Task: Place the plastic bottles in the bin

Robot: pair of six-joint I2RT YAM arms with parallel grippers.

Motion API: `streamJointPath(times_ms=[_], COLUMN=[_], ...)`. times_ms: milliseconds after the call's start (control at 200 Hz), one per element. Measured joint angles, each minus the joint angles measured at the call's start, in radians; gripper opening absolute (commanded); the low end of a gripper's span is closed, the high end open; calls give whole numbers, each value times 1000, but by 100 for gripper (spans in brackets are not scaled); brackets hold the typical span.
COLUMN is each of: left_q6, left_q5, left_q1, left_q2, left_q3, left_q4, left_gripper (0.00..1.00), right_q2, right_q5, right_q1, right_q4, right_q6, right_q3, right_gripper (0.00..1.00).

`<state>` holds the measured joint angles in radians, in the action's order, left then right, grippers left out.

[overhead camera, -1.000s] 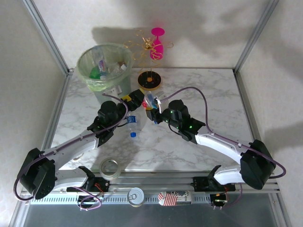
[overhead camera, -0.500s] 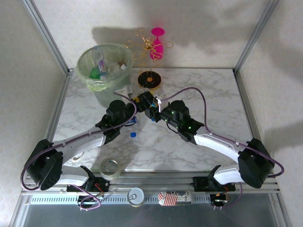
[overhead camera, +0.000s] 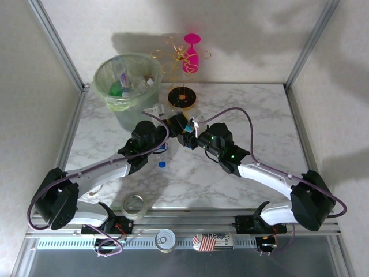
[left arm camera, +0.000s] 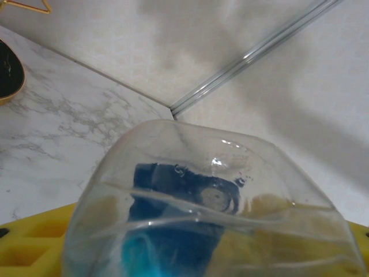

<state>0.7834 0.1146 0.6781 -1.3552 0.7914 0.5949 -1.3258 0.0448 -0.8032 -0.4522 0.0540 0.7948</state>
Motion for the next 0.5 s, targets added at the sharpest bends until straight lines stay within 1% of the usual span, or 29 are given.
streamJointPath(times_ms=[85, 190, 255, 335, 496], left_q6=[-14, -49, -78, -111, -188], left_q5=[-12, -19, -26, -34, -50], left_q1=[-1, -12, -37, -92, -206], left_q2=[2, 8, 8, 8, 11], left_q3=[8, 42, 75, 120, 224], left_q4=[-5, -38, -60, -89, -153], left_gripper=[54, 54, 53, 53, 53], right_q2=[6, 26, 51, 90, 150], right_q5=[-29, -49, -44, -42, -55], right_q1=[5, 8, 1, -7, -6], right_q4=[4, 3, 3, 1, 0], right_q6=[10, 23, 31, 45, 55], right_q3=[-2, -5, -17, -39, -76], right_gripper=[79, 87, 92, 98, 99])
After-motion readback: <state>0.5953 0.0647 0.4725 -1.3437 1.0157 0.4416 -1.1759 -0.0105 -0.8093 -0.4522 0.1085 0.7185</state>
